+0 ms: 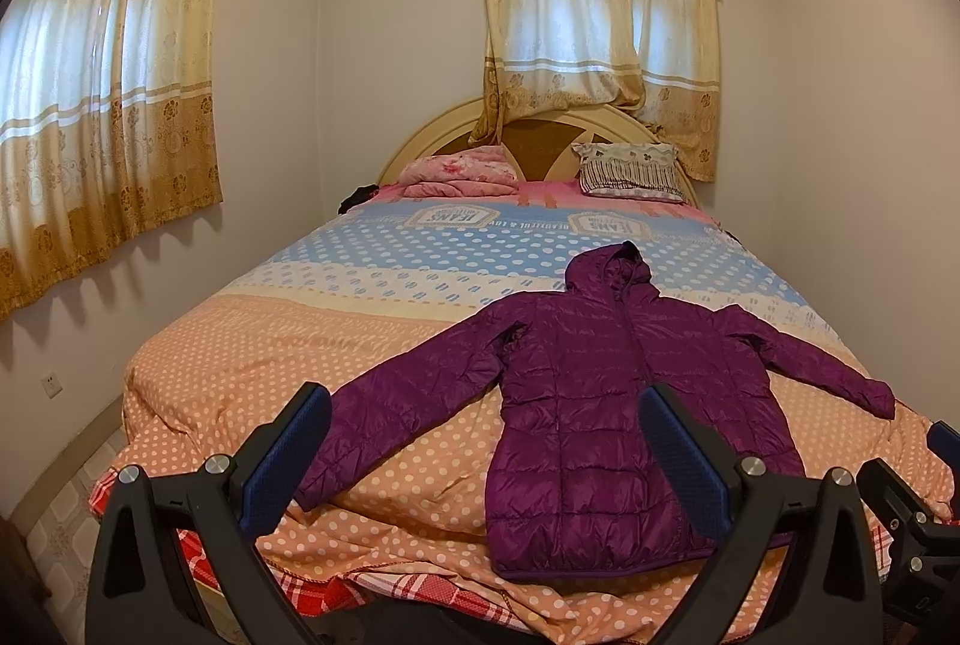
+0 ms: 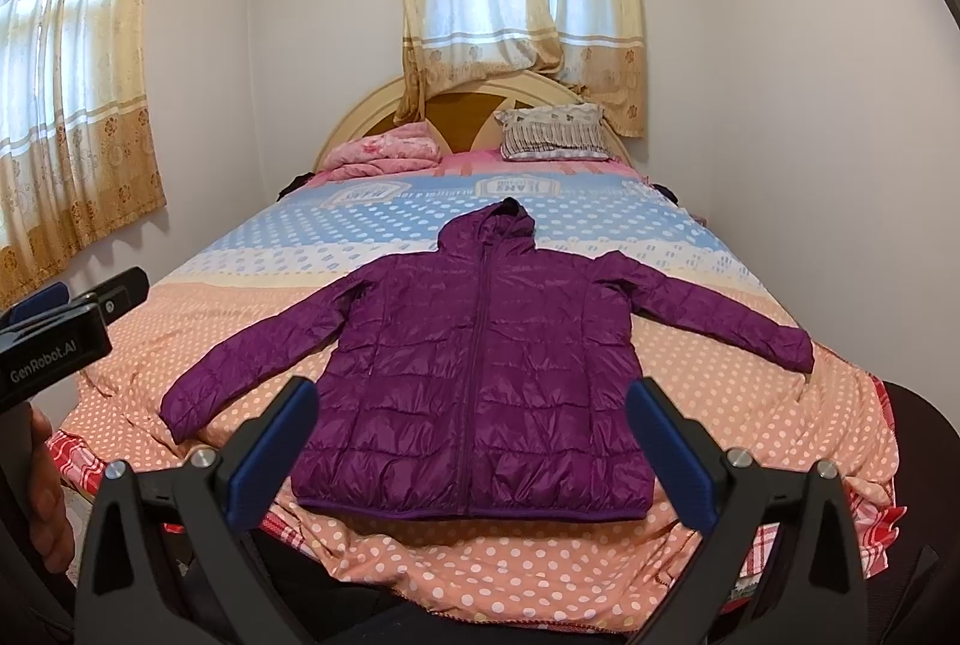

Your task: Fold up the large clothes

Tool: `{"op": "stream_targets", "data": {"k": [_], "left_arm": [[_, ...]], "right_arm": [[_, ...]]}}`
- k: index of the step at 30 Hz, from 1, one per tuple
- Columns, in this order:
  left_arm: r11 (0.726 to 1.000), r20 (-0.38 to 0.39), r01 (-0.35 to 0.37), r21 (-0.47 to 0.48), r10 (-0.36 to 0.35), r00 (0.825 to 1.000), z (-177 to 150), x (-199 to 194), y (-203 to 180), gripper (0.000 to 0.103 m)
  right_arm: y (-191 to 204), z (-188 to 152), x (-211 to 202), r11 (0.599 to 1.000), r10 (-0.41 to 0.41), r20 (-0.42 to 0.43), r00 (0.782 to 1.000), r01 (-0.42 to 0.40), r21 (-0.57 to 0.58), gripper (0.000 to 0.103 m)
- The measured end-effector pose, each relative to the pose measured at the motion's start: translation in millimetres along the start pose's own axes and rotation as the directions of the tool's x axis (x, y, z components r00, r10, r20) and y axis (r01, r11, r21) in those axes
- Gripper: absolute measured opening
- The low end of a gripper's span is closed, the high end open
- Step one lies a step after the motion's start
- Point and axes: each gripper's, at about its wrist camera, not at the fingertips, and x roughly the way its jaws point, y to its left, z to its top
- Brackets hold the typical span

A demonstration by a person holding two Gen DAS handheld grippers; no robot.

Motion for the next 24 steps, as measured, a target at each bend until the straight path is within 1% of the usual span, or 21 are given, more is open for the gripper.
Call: {"op": "stream_targets", "data": {"k": [6, 11, 15, 19, 24], "left_arm": [[1.000, -0.005, 0.003, 0.001, -0.003, 1.000, -1.3, 1.2, 1.0, 0.102], [1.000, -0.028, 0.005, 0.017, -0.005, 1.000, -5.0, 12.8, -2.0, 0.102], [0.999, -0.064, 0.007, 0.054, -0.004, 0.998, -10.5, 28.5, -6.8, 0.102], [0.994, -0.096, 0.010, 0.110, 0.000, 0.995, -18.8, 50.5, -17.4, 0.102], [0.988, -0.136, 0.028, 0.152, -0.007, 0.991, -28.1, 80.6, -28.7, 0.102]], "right_arm": [[-4.3, -0.2, 6.4, 1.000, 0.010, -0.020, 1.000, -0.010, 0.013, 0.103], [-9.1, -2.2, 17.2, 1.000, 0.001, -0.049, 0.999, 0.000, 0.018, 0.103], [-14.9, -3.3, 29.9, 1.000, -0.008, -0.072, 0.997, 0.009, 0.021, 0.103], [-23.3, -8.4, 48.4, 0.999, -0.009, -0.117, 0.993, 0.013, 0.029, 0.103], [-36.5, -16.4, 72.3, 0.998, -0.053, -0.160, 0.986, 0.058, 0.025, 0.103]]}}
